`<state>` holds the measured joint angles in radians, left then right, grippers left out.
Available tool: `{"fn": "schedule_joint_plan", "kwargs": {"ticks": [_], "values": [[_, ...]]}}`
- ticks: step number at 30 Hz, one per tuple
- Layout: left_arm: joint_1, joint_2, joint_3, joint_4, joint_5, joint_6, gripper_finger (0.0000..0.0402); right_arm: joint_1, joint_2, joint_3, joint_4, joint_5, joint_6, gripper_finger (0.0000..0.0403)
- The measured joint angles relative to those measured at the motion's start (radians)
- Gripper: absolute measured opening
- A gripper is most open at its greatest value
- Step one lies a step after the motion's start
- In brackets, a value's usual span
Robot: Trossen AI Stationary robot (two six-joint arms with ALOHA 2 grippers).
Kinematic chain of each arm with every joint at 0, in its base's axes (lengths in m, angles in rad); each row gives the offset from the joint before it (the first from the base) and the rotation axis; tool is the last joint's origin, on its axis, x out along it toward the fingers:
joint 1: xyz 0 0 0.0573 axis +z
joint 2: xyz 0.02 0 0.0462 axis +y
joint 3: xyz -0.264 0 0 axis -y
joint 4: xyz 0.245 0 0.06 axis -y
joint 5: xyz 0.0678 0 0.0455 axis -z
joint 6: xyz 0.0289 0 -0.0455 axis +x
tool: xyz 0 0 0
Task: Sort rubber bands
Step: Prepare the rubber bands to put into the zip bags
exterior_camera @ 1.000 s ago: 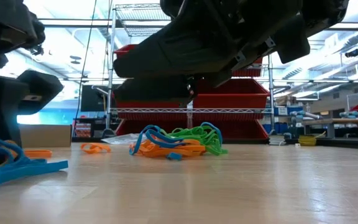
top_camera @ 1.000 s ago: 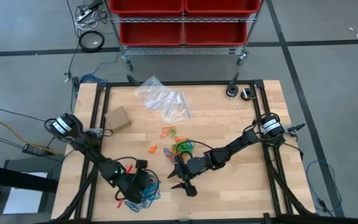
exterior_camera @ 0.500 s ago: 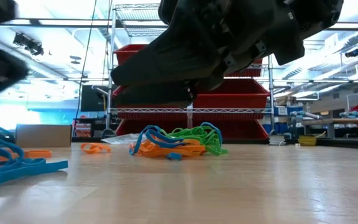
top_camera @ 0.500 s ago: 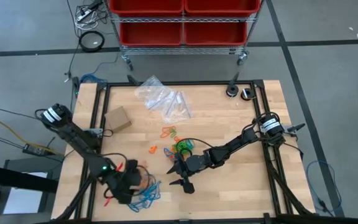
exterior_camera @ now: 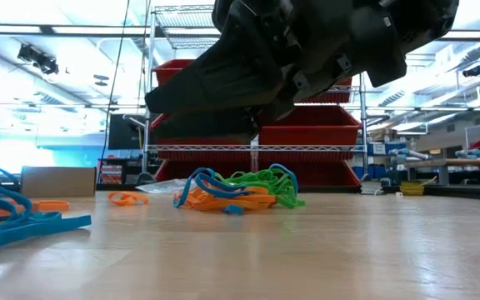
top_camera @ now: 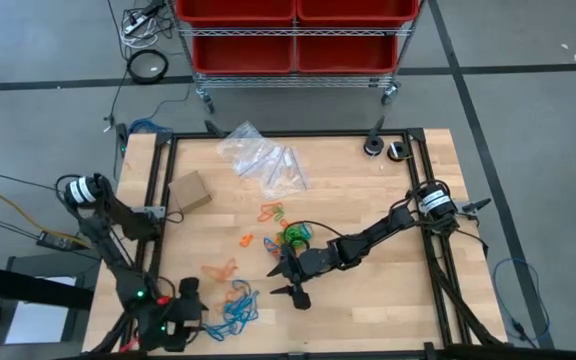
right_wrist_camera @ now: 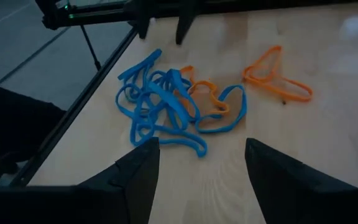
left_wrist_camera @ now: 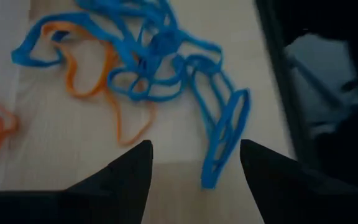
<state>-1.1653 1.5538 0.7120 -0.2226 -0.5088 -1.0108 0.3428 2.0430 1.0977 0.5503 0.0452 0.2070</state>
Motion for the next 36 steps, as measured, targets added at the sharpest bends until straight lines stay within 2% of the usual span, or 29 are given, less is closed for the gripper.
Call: {"fn": "schedule_joint_plan", "kwargs": {"ticks": [6, 12, 15, 18, 21, 25, 32, 36], "values": [[-0.019, 0.177, 0.057, 0.038, -0.048, 0.06, 0.0251, -0.014, 0.0, 0.0, 0.049, 0.005, 0.001, 0.0224], [-0.031, 0.295, 0.21, -0.163, -0.18, 0.05, 0.0251, -0.03, 0.001, 0.0, 0.041, -0.016, 0.021, 0.0224], [-0.025, 0.343, 0.243, -0.189, -0.216, 0.042, 0.0251, -0.042, 0.028, 0.001, 0.023, -0.058, 0.035, 0.0224], [-0.016, 0.376, 0.251, -0.188, -0.245, -0.028, 0.0251, -0.048, 0.093, 0.015, 0.049, -0.093, 0.035, 0.0224], [-0.014, 0.384, 0.25, -0.197, -0.278, -0.085, 0.0251, -0.041, 0.194, 0.07, 0.081, -0.146, 0.036, 0.0224], [-0.001, 0.387, 0.249, -0.218, -0.293, -0.102, 0.0251, -0.024, 0.311, 0.21, 0.098, -0.181, 0.0, 0.0224], [0.06, 0.387, 0.247, -0.24, -0.307, -0.096, 0.0251, -0.024, 0.445, 0.46, -0.006, -0.235, -0.088, 0.0225], [0.113, 0.387, 0.246, -0.248, -0.309, -0.091, 0.025, -0.023, 0.477, 0.567, -0.139, -0.242, -0.125, 0.0223]]}}
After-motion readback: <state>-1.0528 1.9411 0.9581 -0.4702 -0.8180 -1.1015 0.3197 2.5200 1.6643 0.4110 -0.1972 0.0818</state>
